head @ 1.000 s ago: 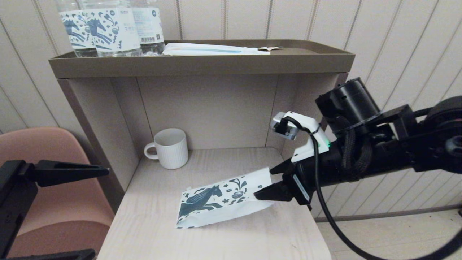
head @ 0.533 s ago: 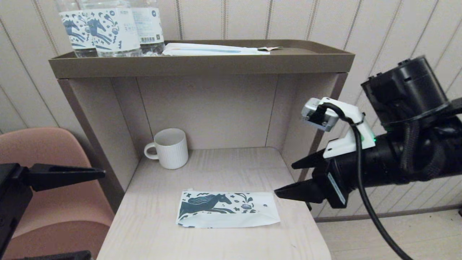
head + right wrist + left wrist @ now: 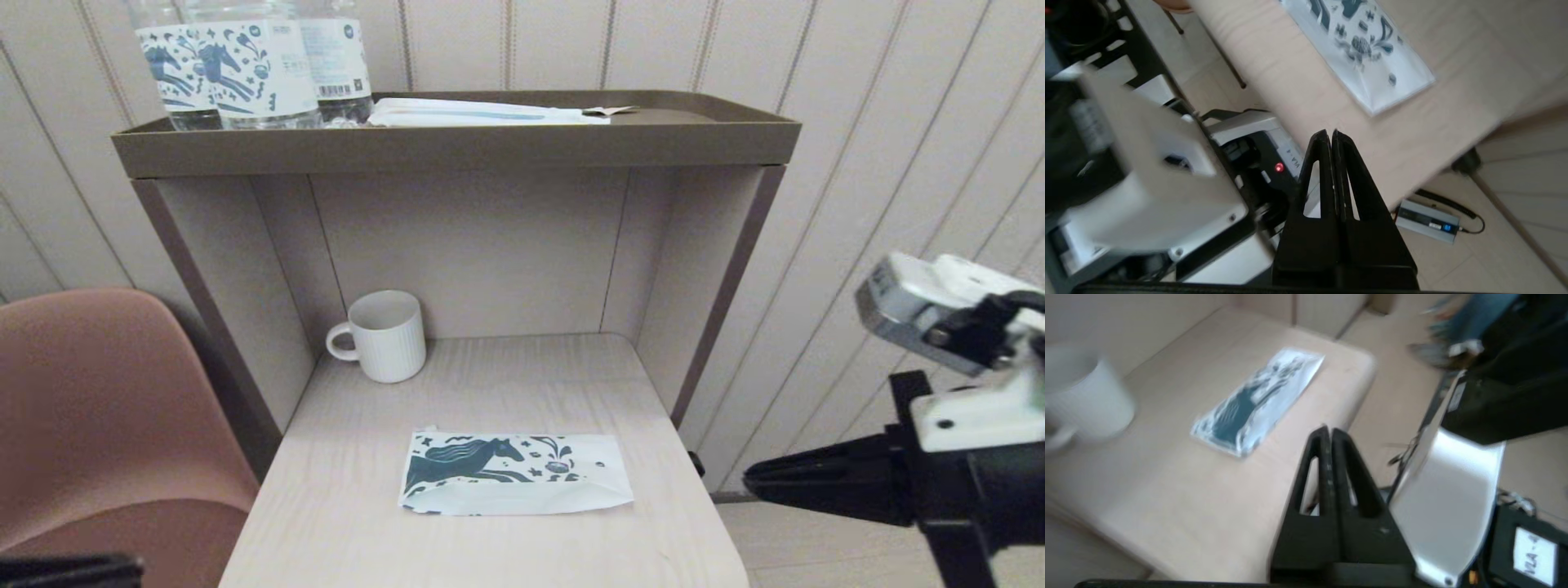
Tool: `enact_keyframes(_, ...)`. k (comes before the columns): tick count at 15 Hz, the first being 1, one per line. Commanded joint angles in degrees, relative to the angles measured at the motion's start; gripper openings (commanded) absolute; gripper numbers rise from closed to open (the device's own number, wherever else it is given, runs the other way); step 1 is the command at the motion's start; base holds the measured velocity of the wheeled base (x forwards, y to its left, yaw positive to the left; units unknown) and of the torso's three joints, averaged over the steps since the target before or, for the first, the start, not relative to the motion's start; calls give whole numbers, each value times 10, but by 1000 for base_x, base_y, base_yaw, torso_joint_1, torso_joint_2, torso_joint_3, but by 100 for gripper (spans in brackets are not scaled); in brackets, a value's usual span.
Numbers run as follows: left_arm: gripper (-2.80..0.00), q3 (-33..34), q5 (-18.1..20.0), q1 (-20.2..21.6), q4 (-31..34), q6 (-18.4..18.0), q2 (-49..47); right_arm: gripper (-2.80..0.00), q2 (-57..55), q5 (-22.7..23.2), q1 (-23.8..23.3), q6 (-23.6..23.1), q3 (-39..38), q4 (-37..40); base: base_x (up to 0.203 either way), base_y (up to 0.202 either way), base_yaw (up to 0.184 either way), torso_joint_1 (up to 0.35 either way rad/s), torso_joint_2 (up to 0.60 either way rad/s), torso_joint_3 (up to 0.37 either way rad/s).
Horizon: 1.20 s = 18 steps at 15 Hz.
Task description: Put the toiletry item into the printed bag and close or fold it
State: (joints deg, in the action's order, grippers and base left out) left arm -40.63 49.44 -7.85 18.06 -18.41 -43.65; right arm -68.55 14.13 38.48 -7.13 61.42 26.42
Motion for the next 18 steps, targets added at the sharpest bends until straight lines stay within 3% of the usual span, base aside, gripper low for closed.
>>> enact_keyframes(1, -280, -11, -23, 0, 41, 7, 71, -280, 79, -4, -4, 6, -9, 12, 0, 0, 0, 0, 0, 0)
enact_keyframes(4, -280, -47, -145, 0, 125, 106, 158, -280, 194, -95, -49, 37, 2, 89, 0, 0, 0, 0, 0, 0)
enact_keyframes(7, -280, -34, -274, 0, 190, 127, 245, -280, 334, -165, -126, 72, -32, 145, 0, 0, 0, 0, 0, 0)
enact_keyframes(9, -280, -18, -382, 8, 223, 144, 280, -280, 426, -189, -220, 81, -94, 169, 0, 0, 0, 0, 0, 0)
enact_keyframes(10, -280, -6, -452, 12, 233, 170, 279, -280, 478, -196, -252, 76, -135, 176, 0, 0, 0, 0, 0, 0)
enact_keyframes(11, -280, 13, -489, 14, 237, 184, 279, -280, 513, -200, -271, 71, -179, 182, 0, 0, 0, 0, 0, 0)
enact_keyframes(13, -280, 29, -508, 19, 233, 194, 279, -280, 534, -205, -290, 67, -257, 176, 0, 0, 0, 0, 0, 0)
enact_keyframes(16, -280, 40, -500, 92, 217, 169, 288, -280, 529, -221, -308, 51, -375, 29, 0, 0, 0, 0, 0, 0)
enact_keyframes(18, -280, 83, -497, 97, 191, 146, 317, -280, 533, -246, -331, 32, -447, -49, 0, 0, 0, 0, 0, 0)
